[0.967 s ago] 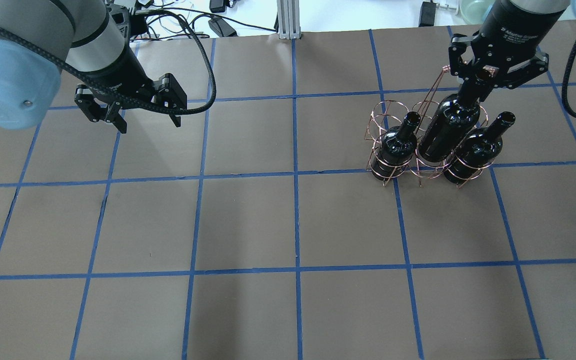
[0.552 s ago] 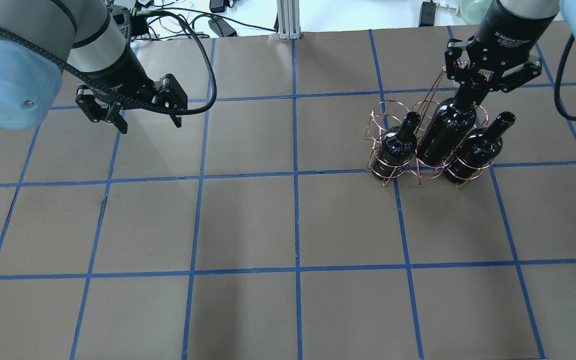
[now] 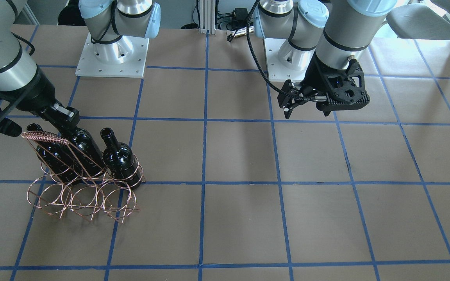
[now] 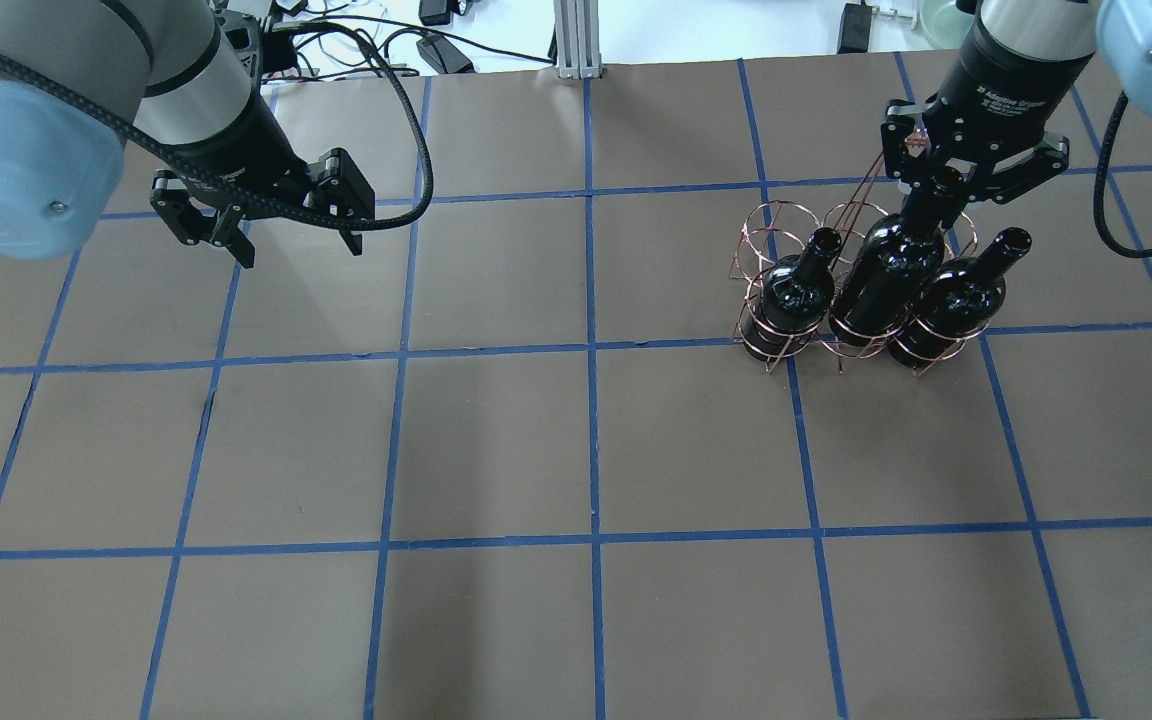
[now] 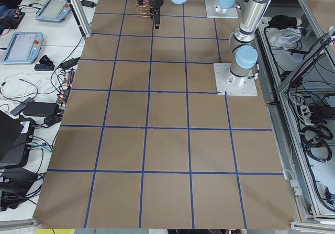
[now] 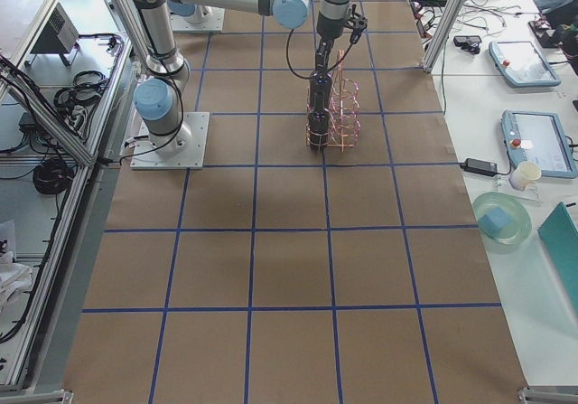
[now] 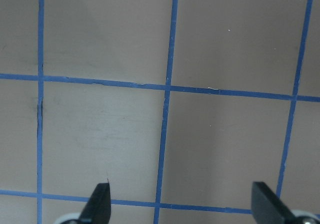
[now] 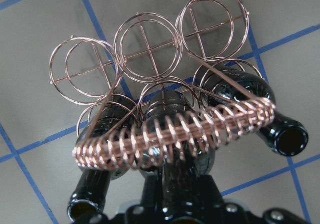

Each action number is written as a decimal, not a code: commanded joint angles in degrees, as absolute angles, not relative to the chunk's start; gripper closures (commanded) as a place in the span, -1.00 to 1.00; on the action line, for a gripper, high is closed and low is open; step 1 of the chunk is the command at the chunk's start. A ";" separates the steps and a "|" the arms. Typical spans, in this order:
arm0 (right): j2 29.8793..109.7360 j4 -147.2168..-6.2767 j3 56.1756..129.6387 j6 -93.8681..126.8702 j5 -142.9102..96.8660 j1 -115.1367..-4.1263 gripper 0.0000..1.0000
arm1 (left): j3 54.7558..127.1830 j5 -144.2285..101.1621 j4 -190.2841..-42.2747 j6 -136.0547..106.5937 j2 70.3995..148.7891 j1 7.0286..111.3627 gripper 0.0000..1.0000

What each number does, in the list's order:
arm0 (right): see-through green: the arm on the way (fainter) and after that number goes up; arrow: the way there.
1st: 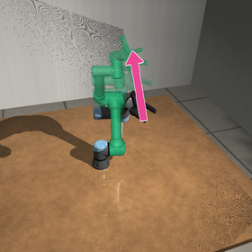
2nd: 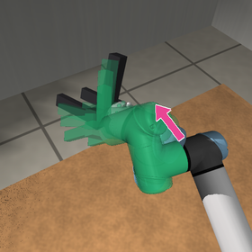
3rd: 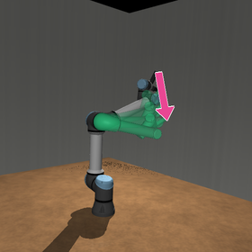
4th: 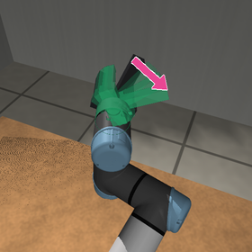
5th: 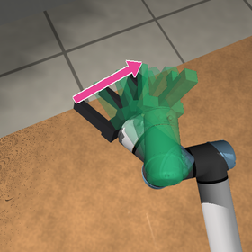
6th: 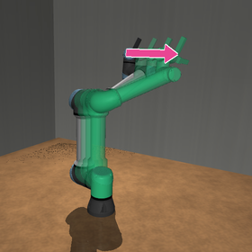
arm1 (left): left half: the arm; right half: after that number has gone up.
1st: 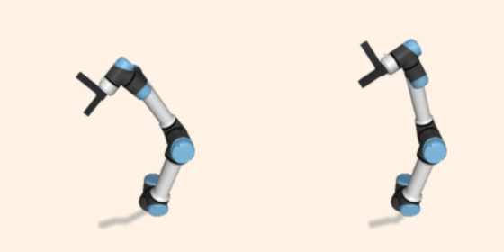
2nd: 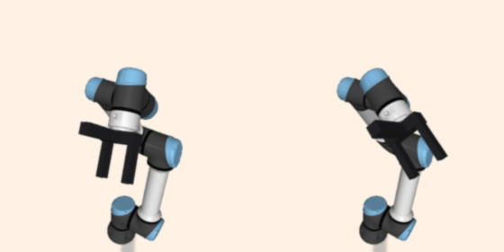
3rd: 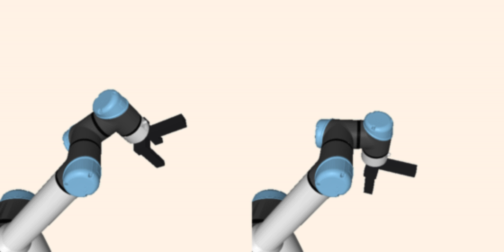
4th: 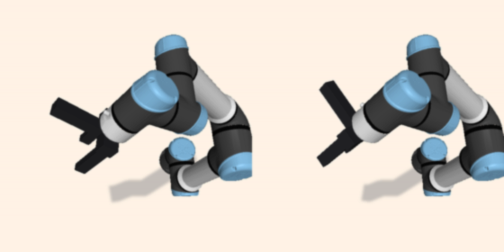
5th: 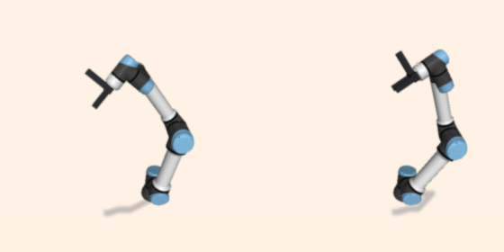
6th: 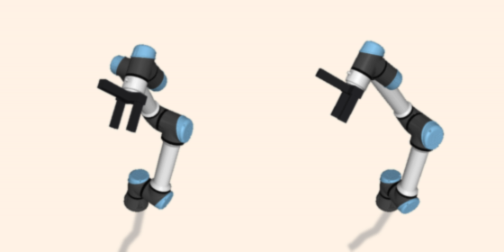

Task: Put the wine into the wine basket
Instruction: 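Lower the bottle with the right gripper into the middle rack slot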

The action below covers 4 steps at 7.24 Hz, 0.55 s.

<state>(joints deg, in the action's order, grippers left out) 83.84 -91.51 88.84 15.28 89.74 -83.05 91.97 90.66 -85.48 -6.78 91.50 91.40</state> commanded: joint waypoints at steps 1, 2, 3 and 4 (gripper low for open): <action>83.06 -93.34 89.82 15.29 89.74 -83.06 1.00 | 91.93 90.70 -85.52 -6.77 91.49 91.32 -1.00; 82.88 -93.43 89.91 15.21 89.74 -83.06 1.00 | 91.93 90.70 -85.52 -6.77 91.32 91.32 -1.00; 81.92 -94.12 90.00 15.12 89.74 -83.06 1.00 | 91.93 90.70 -85.52 -6.77 91.32 91.32 -1.00; 81.57 -94.13 90.00 15.12 89.74 -83.06 1.00 | 91.93 90.79 -85.52 -6.77 91.32 91.32 -1.00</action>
